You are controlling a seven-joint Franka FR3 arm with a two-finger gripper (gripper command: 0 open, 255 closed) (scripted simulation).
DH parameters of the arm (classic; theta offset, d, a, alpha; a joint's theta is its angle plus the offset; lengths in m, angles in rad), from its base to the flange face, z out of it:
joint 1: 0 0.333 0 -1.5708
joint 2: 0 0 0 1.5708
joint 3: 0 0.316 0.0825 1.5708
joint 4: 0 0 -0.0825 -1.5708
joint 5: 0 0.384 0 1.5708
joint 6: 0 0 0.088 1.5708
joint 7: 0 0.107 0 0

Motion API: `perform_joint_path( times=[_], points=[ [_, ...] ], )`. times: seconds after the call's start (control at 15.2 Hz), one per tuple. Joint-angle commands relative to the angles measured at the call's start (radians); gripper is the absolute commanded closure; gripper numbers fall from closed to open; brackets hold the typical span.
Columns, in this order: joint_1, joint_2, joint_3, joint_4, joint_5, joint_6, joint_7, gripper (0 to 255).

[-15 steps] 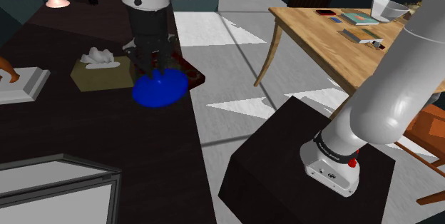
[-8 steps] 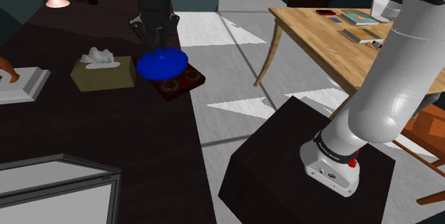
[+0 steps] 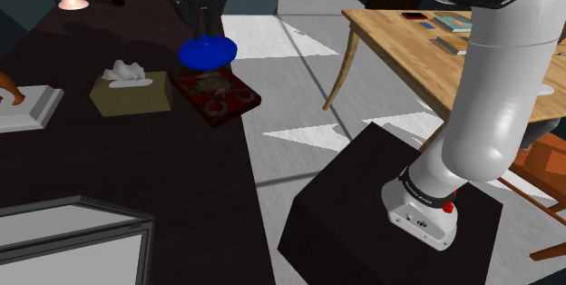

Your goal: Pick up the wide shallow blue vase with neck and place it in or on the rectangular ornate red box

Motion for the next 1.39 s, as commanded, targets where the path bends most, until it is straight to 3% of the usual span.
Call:
perform_joint_path(
  times=[0.0,0.13,1.32],
  points=[
    [0.001,0.058,-0.014,0.104,-0.018,-0.049,-0.029,255],
    [0.009,0.123,-0.027,0.217,-0.037,-0.100,-0.054,255],
    [-0.032,0.104,-0.032,-0.060,-0.034,0.155,-0.051,255]
  ],
)
